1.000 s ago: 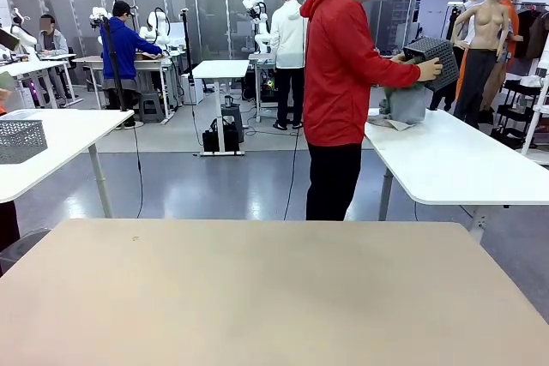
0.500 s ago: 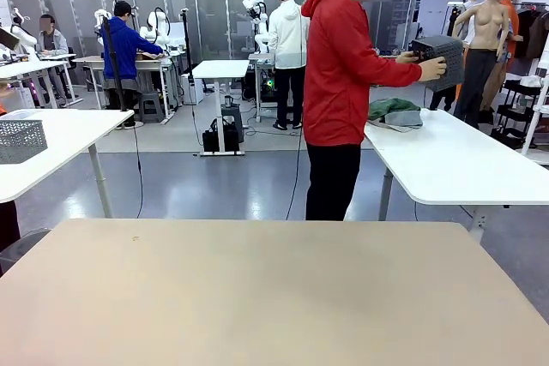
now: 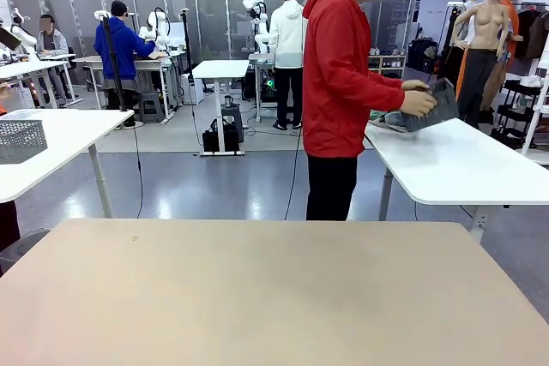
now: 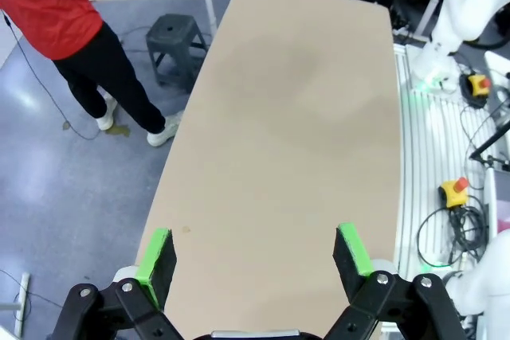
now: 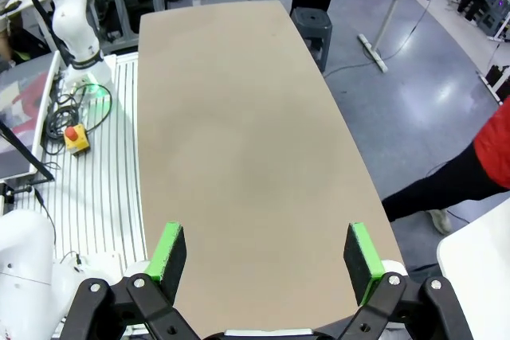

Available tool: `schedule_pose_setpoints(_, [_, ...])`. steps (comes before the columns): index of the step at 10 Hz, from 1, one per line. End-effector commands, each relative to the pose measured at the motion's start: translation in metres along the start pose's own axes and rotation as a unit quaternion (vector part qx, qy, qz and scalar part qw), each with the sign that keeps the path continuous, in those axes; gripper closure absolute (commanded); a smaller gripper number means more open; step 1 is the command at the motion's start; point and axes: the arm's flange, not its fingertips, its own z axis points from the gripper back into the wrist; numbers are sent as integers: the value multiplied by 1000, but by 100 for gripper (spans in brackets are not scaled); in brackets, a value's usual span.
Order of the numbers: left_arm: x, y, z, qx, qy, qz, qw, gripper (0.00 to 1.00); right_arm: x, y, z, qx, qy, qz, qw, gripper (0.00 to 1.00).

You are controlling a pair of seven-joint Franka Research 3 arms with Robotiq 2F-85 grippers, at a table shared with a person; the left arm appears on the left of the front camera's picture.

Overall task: Fold the towels and place them in the basket.
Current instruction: When a person lays out a Towel with hook on the table, fold it in half twice.

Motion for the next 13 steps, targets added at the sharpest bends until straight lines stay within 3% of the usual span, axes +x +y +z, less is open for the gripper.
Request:
schedule_pose_setpoints(1, [0,-7,-10,2,23,-10,1000,0,6,4,-2,-15,23,-9,1000,0])
schedule_pose_setpoints(5, [3,-9,-12,-3,55,-25,998,0,12,2,-5,-16,52,-1,999,0])
schedule_pose_setpoints(6, [1,0,-7,-7,27,-6,1000,0,4,-1,0,-10,29,4,1000,0])
schedule_pose_setpoints(13, [1,0,-7,-7,27,-6,1000,0,4,-1,0,-10,29,4,1000,0])
